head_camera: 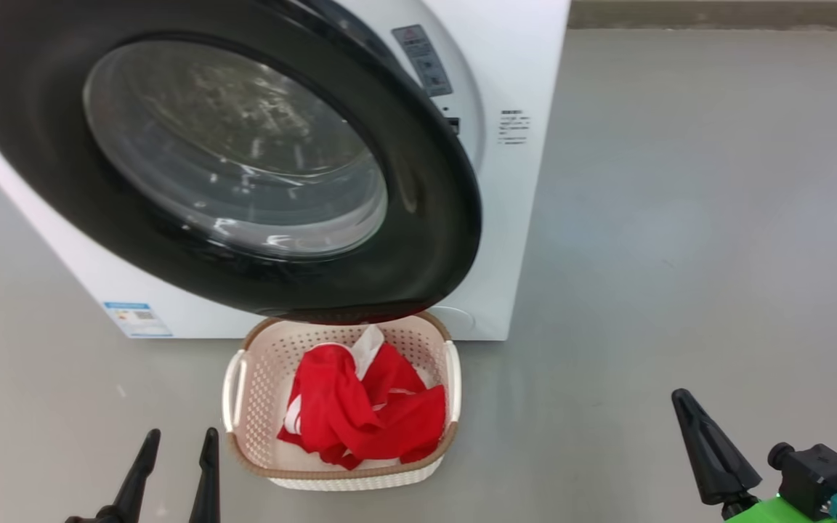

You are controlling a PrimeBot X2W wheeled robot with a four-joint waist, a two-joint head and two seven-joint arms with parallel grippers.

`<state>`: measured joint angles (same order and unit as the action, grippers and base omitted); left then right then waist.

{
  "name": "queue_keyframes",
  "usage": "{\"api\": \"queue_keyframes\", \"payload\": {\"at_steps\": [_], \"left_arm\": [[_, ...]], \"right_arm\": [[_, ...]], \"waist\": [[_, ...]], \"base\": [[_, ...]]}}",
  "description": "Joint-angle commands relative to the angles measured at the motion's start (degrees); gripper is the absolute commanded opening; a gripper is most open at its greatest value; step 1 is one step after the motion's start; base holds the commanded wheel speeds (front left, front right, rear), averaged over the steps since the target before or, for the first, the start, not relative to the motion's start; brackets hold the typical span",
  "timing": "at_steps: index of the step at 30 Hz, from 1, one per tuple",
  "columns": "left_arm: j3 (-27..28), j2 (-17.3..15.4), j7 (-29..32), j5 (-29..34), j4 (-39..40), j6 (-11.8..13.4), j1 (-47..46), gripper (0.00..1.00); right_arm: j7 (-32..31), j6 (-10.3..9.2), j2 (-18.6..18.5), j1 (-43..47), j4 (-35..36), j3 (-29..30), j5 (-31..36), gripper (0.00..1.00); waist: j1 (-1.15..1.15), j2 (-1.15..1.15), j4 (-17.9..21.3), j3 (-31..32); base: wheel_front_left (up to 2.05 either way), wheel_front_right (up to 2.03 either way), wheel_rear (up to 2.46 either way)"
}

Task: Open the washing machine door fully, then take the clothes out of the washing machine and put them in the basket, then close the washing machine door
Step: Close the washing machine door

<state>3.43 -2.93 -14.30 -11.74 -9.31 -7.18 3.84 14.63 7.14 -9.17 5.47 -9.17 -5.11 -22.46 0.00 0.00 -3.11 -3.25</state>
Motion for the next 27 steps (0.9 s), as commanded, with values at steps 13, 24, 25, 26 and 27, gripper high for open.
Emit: {"api": "queue_keyframes", "payload": {"at_steps": [13,24,25,26,27], "left_arm": [[-0.6,0.0,-0.7,-2.4,2.2,-0.3,0.2,1.0],[-2.5,0.0,-0.7,-4.4,2.7,-0.3,-2.4,1.0],[-2.7,0.0,-0.7,-4.5,2.7,-0.3,-2.7,1.0],[-2.9,0.0,-0.7,-4.7,2.7,-0.3,-3.1,1.0],[-3.1,0.0,-0.7,-4.8,2.8,-0.3,-3.4,1.0]], "right_arm": [[0.4,0.35,-2.5,-11.0,0.9,-7.5,-2.0,0.0],[0.4,0.35,-2.8,-23.0,-2.2,-12.7,-3.4,0.0],[0.4,0.35,-2.9,-24.0,-2.6,-12.8,-3.6,0.0],[0.4,0.35,-3.1,-24.9,-3.0,-12.9,-3.7,0.0],[0.4,0.35,-3.2,-25.7,-3.5,-13.0,-3.8,0.0]], "waist": [[0.0,0.0,-7.3,-0.5],[0.0,0.0,-11.2,-4.6],[0.0,0.0,-11.5,-5.2],[0.0,0.0,-11.8,-5.7],[0.0,0.0,-12.0,-6.2]], "base": [[0.0,0.0,0.0],[0.0,0.0,0.0],[0.0,0.0,0.0],[0.0,0.0,0.0],[0.0,0.0,0.0]]}}
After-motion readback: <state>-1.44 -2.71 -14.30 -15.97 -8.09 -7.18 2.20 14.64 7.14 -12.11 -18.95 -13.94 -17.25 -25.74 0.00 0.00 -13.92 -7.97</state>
